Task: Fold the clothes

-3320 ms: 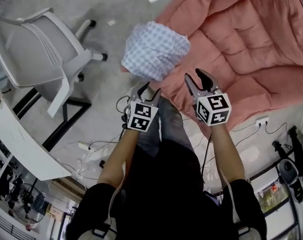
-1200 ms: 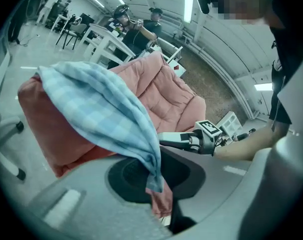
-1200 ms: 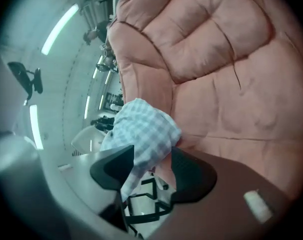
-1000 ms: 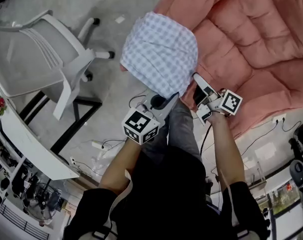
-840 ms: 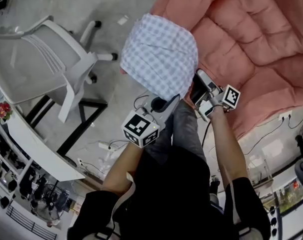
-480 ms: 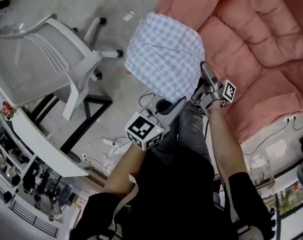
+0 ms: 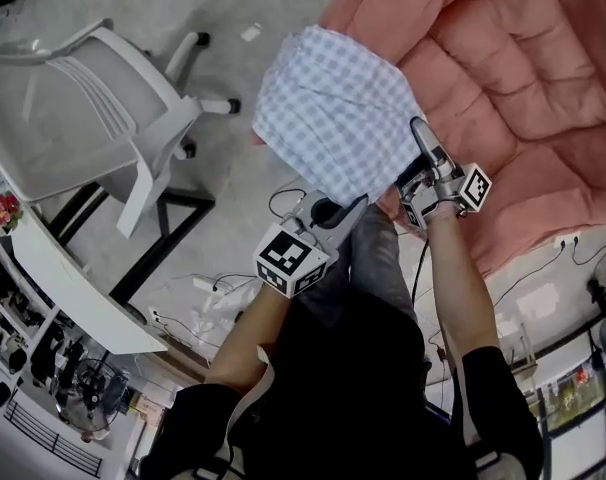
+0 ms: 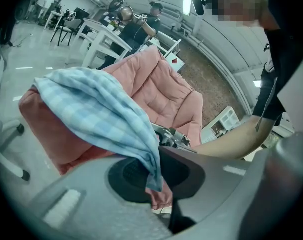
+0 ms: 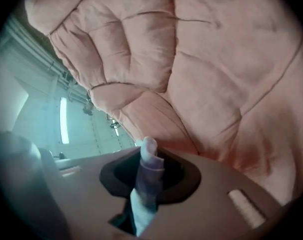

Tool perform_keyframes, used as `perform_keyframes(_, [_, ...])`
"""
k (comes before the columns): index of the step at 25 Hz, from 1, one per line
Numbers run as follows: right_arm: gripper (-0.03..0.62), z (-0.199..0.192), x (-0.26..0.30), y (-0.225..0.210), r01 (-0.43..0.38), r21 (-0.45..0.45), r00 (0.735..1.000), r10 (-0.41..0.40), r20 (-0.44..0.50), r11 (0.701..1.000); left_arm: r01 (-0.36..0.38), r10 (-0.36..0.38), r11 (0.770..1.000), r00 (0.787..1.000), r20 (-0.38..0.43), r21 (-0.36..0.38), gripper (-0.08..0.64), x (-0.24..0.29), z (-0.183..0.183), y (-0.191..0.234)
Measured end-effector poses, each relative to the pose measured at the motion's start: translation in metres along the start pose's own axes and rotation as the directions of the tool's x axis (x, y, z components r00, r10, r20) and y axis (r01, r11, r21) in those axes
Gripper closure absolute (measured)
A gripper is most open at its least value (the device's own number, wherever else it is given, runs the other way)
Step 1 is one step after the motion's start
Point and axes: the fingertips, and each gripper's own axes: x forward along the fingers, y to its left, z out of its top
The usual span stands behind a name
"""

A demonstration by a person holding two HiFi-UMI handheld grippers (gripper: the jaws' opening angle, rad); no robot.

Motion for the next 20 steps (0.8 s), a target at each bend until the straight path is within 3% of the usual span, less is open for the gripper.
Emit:
perform_keyframes(4, [0.554,0.002,-0.002,0.021,0.051,-0.175,0.998,-0.058,-0.033,0.983,-0.004,0.004,1.000,1.000,0.000,-0.015,0.512,0.002,-0.006,0.003])
perform_keyframes(10, [0.565,-0.005,-0.003,0.033,0.126,-0.398,0.988,-0.153,-0.037,0.909,-0.013,0.012,1.000,1.000,-0.015,-0.025,0.513,0.001,-0.018,0.013])
perform_keyframes(13, [0.568,-0.013,-0.005,0.036,0.166,-0.491,0.978,-0.205,-0.026,0.855,-0.026,0.025,1.000,0.999,-0.039,-0.009,0.512,-0.002,-0.024,0.016])
perform_keyframes(18, [0.569,-0.019,-0.013,0.042,0.261,-0.642,0.948,-0.317,0.030,0.721,-0.034,0.036,0.999,0.995,-0.090,0.030,0.512,-0.002,-0.029,0.016])
perform_keyframes(20, [0.571,-0.015,-0.014,0.046,0.292,-0.647,0.940,-0.337,0.057,0.704,-0.024,0.026,0.999,0.996,-0.089,0.026,0.514,0.000,-0.025,0.014])
